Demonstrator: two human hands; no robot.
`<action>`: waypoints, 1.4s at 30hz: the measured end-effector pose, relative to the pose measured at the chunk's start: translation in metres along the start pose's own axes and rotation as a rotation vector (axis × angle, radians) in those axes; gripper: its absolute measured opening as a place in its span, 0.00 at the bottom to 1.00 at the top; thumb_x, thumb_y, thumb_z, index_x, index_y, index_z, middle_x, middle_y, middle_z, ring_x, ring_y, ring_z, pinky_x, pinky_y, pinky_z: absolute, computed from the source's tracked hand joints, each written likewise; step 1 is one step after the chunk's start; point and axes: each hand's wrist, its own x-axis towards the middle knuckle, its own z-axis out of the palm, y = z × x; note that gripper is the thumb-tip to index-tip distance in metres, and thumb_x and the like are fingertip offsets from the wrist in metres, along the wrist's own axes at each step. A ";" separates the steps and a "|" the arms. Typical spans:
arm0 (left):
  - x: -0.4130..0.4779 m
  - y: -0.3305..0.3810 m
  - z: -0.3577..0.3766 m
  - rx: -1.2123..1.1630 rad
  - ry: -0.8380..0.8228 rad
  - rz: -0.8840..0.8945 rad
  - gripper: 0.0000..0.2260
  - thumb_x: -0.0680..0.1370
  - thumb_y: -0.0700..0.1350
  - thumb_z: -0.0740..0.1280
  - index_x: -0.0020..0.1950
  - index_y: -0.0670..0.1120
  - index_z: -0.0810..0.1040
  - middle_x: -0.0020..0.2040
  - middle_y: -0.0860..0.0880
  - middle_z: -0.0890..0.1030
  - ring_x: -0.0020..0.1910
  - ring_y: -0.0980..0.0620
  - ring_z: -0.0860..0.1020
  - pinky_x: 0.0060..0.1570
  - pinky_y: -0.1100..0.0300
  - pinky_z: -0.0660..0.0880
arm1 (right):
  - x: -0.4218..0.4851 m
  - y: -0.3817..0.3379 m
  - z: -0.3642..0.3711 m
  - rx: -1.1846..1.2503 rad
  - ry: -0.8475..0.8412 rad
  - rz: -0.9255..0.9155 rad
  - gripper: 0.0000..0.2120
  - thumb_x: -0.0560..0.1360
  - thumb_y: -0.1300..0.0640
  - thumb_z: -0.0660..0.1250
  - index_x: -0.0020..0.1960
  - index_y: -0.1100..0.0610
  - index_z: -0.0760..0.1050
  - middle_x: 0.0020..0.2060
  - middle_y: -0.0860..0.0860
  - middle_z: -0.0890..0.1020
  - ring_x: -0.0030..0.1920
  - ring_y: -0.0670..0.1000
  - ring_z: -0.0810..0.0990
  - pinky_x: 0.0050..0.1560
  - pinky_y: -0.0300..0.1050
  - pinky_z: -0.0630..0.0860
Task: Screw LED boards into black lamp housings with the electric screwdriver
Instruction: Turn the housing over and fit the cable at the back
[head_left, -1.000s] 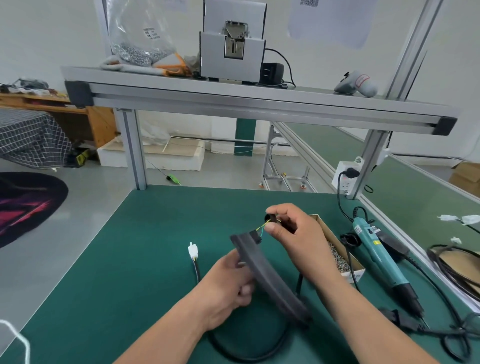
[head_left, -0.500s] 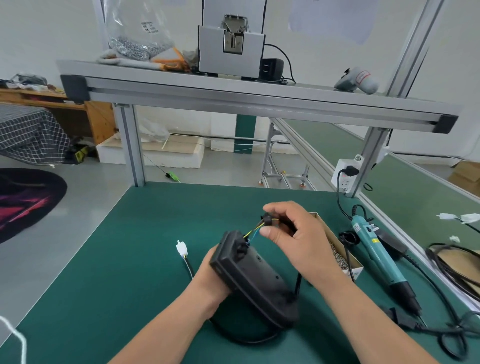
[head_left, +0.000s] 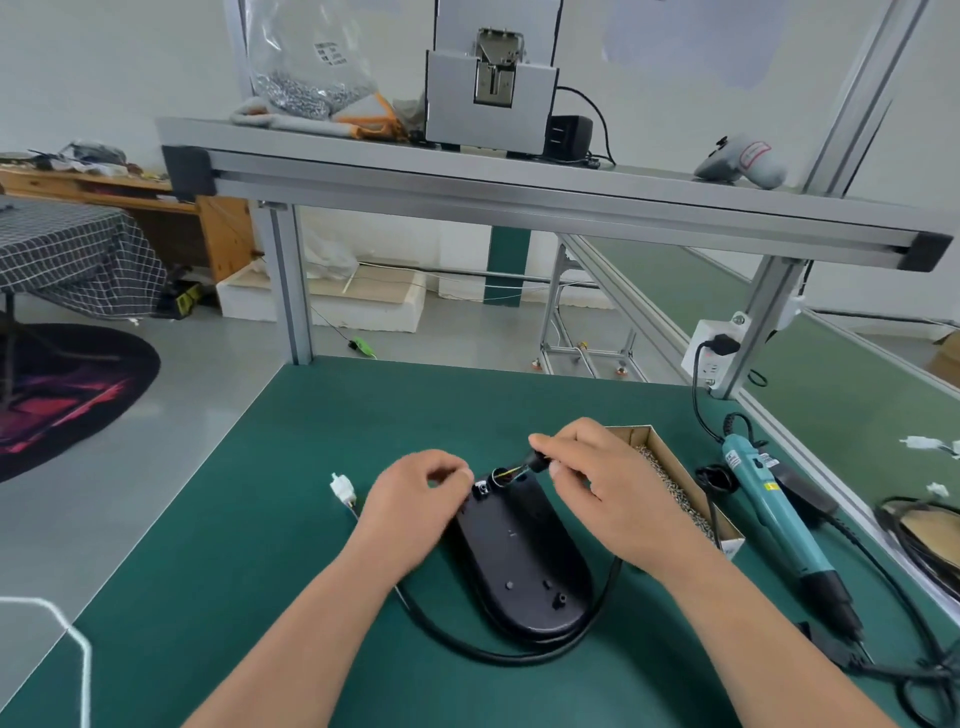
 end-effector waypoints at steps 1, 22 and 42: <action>-0.002 -0.001 0.003 0.131 0.004 0.043 0.06 0.79 0.51 0.70 0.43 0.61 0.84 0.45 0.64 0.84 0.46 0.67 0.80 0.46 0.68 0.72 | 0.000 0.000 0.001 0.002 -0.023 -0.001 0.18 0.84 0.61 0.66 0.71 0.50 0.80 0.51 0.41 0.77 0.51 0.45 0.78 0.54 0.44 0.76; -0.016 0.003 0.029 0.148 0.017 0.384 0.09 0.81 0.58 0.69 0.61 0.64 0.77 0.55 0.63 0.79 0.55 0.60 0.78 0.56 0.56 0.77 | 0.005 -0.014 0.010 0.026 0.023 0.082 0.07 0.80 0.50 0.72 0.55 0.43 0.76 0.44 0.38 0.81 0.50 0.41 0.80 0.49 0.38 0.75; -0.014 0.007 0.045 0.583 0.125 0.292 0.11 0.82 0.59 0.58 0.56 0.60 0.78 0.73 0.65 0.76 0.53 0.52 0.85 0.39 0.58 0.73 | 0.000 -0.018 0.019 -0.102 0.158 -0.091 0.09 0.81 0.58 0.72 0.43 0.56 0.77 0.38 0.47 0.76 0.39 0.52 0.73 0.38 0.55 0.74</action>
